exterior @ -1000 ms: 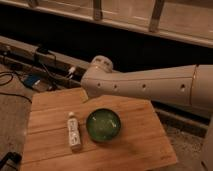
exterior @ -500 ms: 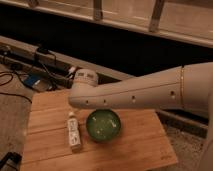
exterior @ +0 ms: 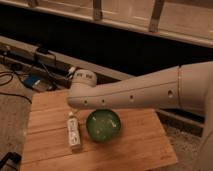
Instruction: Place the bottle in the ceramic bowl
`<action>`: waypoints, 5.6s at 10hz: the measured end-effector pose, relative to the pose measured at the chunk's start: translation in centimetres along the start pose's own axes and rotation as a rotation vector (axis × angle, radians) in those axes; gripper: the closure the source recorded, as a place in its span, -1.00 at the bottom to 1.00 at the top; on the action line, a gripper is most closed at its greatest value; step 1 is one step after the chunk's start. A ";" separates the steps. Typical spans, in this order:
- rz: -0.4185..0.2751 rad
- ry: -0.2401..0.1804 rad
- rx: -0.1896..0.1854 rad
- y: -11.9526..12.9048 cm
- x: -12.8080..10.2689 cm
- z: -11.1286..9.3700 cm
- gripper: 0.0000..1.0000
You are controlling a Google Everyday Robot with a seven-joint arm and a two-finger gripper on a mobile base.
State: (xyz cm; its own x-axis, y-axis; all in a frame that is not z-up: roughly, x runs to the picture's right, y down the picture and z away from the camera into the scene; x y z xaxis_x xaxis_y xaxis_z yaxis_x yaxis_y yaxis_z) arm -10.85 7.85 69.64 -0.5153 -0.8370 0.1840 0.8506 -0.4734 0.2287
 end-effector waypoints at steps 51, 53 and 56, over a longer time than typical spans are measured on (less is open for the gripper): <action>-0.169 -0.084 -0.217 0.2 4.0 5.8 1.00; -0.102 -0.103 -0.248 4.1 1.1 6.4 1.00; -0.010 -0.141 -0.246 7.4 -3.9 7.2 0.93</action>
State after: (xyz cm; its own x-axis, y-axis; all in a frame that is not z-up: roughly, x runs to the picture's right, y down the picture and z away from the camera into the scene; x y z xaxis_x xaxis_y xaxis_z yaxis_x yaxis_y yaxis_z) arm -3.35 9.57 77.49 -0.5183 -0.7939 0.3180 0.8365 -0.5479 -0.0043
